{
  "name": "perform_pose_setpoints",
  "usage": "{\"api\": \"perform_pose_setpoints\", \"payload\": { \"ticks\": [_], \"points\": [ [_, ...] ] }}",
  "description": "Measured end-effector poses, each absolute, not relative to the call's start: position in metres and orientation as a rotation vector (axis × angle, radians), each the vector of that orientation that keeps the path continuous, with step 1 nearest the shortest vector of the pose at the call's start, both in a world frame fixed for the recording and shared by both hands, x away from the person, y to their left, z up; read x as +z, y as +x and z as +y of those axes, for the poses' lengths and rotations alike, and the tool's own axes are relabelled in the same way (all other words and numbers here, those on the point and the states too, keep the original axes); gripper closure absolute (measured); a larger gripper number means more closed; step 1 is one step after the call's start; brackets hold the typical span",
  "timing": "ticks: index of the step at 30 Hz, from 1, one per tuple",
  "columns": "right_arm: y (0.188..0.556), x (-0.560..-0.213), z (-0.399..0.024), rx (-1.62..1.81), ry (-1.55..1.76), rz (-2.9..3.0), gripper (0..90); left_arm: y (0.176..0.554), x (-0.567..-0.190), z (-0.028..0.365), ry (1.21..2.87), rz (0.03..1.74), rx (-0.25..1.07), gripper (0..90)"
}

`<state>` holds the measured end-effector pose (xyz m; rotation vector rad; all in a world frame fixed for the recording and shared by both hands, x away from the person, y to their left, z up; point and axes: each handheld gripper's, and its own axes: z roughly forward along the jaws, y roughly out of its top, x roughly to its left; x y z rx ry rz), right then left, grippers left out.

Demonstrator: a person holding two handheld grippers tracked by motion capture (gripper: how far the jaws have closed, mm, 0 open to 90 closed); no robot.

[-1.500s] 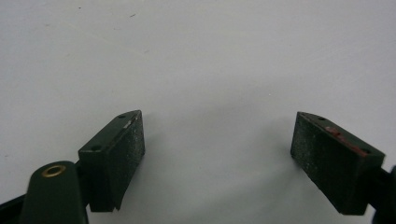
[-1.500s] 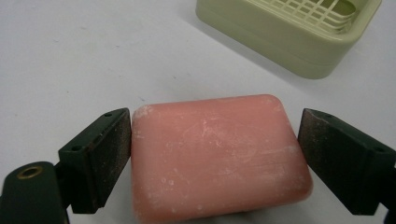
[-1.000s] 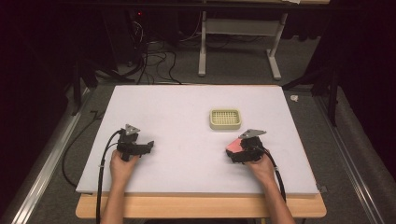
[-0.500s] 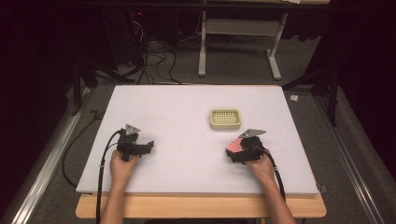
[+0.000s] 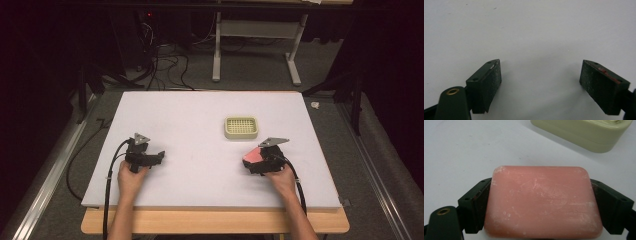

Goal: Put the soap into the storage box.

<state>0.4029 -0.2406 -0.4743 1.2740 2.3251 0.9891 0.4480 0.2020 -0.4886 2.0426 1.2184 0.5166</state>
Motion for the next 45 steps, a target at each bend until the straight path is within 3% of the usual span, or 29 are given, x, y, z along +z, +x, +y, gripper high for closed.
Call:
{"api": "perform_pose_setpoints", "payload": {
  "ticks": [45],
  "points": [
    [0.423, -0.418, -0.235, 1.097, 1.252, 2.249, 13.8, 0.448, -0.489, 0.202, 2.04, 1.22, 0.517, 17.9]
  ]
}}
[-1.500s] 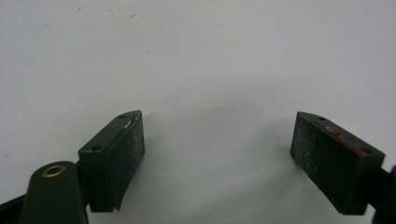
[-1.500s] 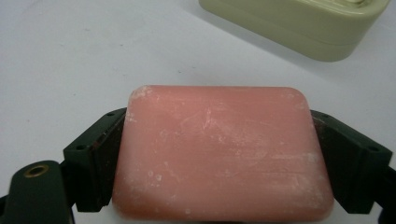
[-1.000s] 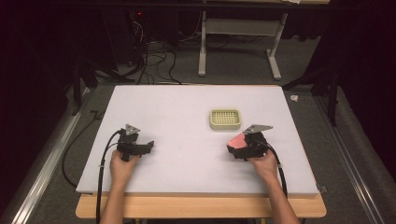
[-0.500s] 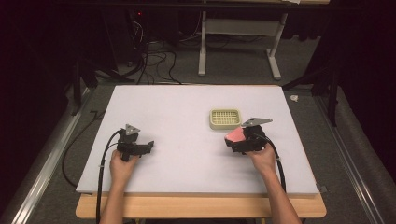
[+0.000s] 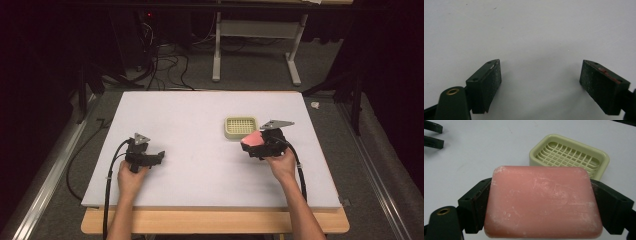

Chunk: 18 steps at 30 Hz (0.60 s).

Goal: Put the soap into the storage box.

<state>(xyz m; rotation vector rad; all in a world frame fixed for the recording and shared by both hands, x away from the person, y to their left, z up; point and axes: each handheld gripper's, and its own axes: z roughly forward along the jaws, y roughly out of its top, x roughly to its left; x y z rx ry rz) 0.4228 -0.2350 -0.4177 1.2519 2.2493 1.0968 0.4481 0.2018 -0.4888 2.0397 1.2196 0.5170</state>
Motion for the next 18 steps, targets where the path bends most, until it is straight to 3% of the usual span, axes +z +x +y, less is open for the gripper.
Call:
{"api": "perform_pose_setpoints", "payload": {
  "ticks": [18],
  "points": [
    [0.443, -0.406, -0.238, 1.133, 1.319, 2.128, 13.8, 0.448, -0.489, 0.202, 2.039, 1.22, 0.517, 18.0]
  ]
}}
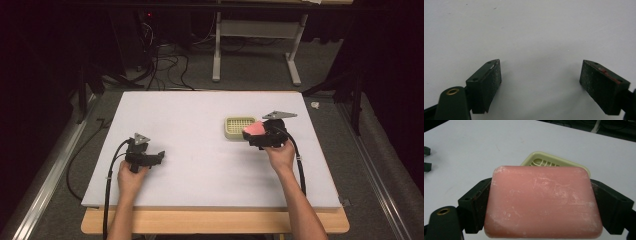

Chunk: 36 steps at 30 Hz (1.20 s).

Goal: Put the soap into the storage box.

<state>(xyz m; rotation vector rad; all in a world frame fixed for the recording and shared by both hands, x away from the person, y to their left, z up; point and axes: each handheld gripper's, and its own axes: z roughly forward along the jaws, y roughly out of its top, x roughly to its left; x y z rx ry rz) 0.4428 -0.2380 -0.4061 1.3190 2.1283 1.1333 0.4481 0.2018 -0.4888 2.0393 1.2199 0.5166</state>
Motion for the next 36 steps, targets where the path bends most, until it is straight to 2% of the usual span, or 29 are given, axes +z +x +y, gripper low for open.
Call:
{"api": "perform_pose_setpoints", "payload": {
  "ticks": [19, 36],
  "points": [
    [0.478, -0.401, -0.221, 1.068, 1.35, 2.168, 13.8, 0.448, -0.489, 0.202, 2.041, 1.221, 0.515, 17.9],
    [0.502, -0.41, -0.206, 0.973, 1.432, 2.145, 13.8, 0.448, -0.489, 0.202, 2.041, 1.221, 0.515, 17.9]
  ]
}}
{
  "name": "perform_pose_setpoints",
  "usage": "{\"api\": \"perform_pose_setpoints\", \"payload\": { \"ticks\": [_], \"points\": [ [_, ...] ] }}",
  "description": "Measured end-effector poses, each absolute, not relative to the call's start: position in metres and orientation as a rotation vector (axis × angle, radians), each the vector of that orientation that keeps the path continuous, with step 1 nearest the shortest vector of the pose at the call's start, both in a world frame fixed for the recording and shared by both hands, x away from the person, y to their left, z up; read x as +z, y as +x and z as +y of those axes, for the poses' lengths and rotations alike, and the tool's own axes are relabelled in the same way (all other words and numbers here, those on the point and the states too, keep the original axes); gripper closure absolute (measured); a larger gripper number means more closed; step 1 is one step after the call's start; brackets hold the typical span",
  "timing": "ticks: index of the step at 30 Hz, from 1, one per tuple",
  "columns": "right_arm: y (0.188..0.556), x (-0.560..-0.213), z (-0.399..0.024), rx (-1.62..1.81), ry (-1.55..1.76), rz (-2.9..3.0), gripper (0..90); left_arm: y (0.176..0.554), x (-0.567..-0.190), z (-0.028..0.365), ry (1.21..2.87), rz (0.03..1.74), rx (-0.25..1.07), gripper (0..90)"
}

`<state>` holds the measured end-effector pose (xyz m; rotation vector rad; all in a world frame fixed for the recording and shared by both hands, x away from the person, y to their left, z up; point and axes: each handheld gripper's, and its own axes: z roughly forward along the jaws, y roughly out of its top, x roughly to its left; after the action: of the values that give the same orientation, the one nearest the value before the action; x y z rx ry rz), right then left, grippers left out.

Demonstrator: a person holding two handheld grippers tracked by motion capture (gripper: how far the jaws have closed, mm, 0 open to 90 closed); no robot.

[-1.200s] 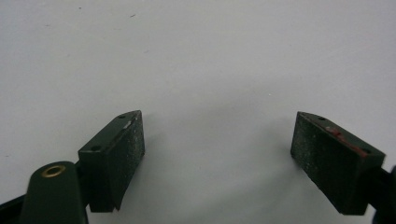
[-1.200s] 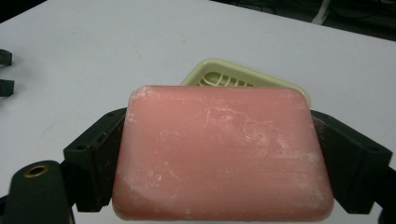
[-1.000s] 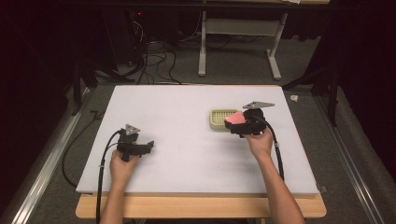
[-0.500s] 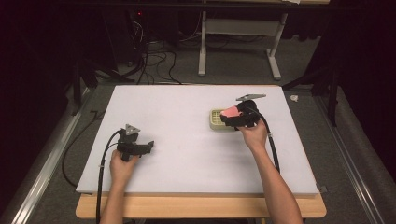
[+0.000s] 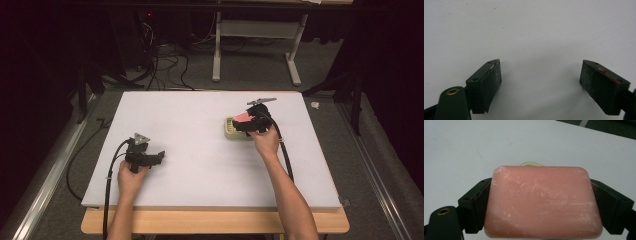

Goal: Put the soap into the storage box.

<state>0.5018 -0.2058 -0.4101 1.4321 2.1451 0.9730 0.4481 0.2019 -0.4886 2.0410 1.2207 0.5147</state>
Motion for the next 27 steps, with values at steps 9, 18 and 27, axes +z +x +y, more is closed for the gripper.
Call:
{"api": "perform_pose_setpoints", "payload": {
  "ticks": [9, 18, 27],
  "points": [
    [0.509, -0.418, -0.198, 0.941, 1.46, 2.161, 13.8, 0.448, -0.489, 0.202, 2.039, 1.22, 0.516, 17.9],
    [0.515, -0.428, -0.196, 0.914, 1.505, 2.174, 13.7, 0.448, -0.489, 0.202, 2.041, 1.221, 0.514, 17.9],
    [0.521, -0.434, -0.197, 0.91, 1.566, 2.17, 13.7, 0.448, -0.489, 0.202, 2.04, 1.22, 0.515, 17.9]
  ]
}}
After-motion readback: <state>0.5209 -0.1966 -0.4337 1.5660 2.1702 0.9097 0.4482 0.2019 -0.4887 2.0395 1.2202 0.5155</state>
